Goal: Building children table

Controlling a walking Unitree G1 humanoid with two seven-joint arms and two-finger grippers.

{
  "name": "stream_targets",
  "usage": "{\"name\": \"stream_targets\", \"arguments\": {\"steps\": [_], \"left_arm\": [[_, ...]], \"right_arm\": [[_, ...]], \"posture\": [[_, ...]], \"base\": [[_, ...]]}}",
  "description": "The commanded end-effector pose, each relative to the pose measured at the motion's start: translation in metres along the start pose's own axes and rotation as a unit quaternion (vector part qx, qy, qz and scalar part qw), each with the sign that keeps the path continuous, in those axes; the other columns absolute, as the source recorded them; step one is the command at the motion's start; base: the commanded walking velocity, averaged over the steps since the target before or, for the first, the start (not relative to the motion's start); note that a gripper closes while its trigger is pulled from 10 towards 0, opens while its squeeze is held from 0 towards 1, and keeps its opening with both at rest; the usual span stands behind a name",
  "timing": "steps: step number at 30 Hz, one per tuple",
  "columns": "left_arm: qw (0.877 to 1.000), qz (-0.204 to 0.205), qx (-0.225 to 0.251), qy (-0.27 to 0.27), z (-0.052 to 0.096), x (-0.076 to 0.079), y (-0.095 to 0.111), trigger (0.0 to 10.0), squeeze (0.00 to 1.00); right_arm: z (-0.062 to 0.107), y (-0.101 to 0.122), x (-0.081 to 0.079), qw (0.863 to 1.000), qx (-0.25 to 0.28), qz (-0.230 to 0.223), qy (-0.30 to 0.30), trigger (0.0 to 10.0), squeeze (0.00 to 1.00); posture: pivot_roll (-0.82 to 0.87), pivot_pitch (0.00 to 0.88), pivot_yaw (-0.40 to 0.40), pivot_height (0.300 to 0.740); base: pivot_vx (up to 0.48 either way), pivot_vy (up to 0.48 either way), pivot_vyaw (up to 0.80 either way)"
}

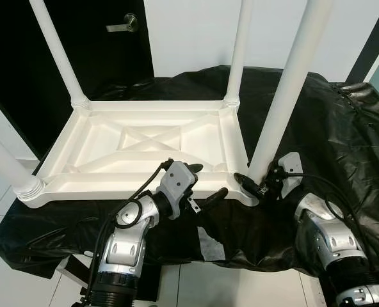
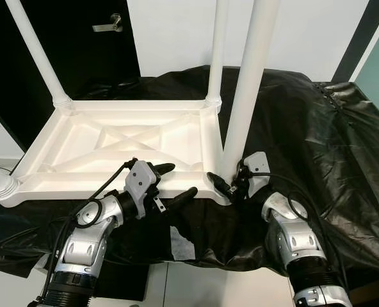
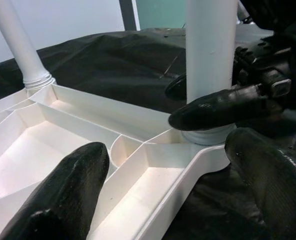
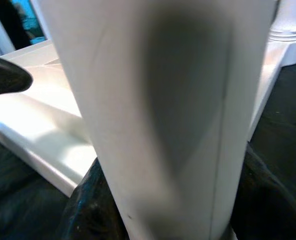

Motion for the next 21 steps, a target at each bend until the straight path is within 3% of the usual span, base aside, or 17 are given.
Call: {"name": "stream_targets", "arguments": {"steps": [1,5,6,11,13,16,21], "left_arm": [[0.998,0.008,-0.008,0.06,0.001,-0.011,-0.004,10.0,0.0],[0.999,0.013,-0.009,0.051,0.002,-0.008,-0.006,10.0,0.0],[0.999,0.015,-0.01,0.046,0.0,-0.005,-0.006,10.0,0.0],[0.999,0.017,-0.007,0.039,0.0,-0.003,-0.004,10.0,0.0],[0.999,0.016,-0.009,0.034,0.001,-0.002,-0.004,10.0,0.0],[0.999,0.018,-0.008,0.032,0.0,-0.002,-0.004,10.0,0.0],[0.999,0.02,-0.004,0.03,-0.003,-0.001,-0.003,10.0,0.0]], "right_arm": [[0.001,-0.013,-0.005,0.999,-0.028,0.001,-0.019,10.0,0.0],[0.001,-0.012,-0.001,0.994,-0.022,-0.003,-0.103,10.0,0.0],[0.0,-0.011,-0.002,0.984,-0.014,-0.019,-0.179,10.0,0.0],[0.0,-0.01,-0.003,0.971,-0.01,-0.034,-0.236,10.0,0.0],[-0.003,-0.007,-0.006,0.955,0.004,-0.053,-0.291,10.0,0.0],[-0.007,-0.005,-0.012,0.949,0.011,-0.067,-0.307,10.0,0.0],[-0.007,-0.001,-0.01,0.951,0.014,-0.058,-0.304,10.0,0.0]], "posture": [[-0.01,0.0,0.032,0.74],[-0.02,0.0,0.039,0.74],[-0.03,0.0,0.043,0.74],[-0.03,0.0,0.045,0.74],[-0.03,0.0,0.046,0.74],[-0.04,0.0,0.042,0.74],[-0.04,0.0,0.031,0.74]], "base": [[0.0,0.0,0.0],[0.0,0.0,0.0],[0.0,0.0,0.0],[0.0,0.0,0.0],[0.0,0.0,0.0],[0.0,0.0,0.0],[0.0,0.0,0.0]]}}
Point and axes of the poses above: a point about 5 cm out from each wrist's last joint towards the gripper, its own z axis pointing back from the gripper into the wrist, its own y axis along the axis of the wrist's last joint, x = y × z, the point moved 4 cm from there along -z, pointing out of the wrist towards the gripper, and after that the axes turned 3 degrees about -z, right-handed, at the moved point
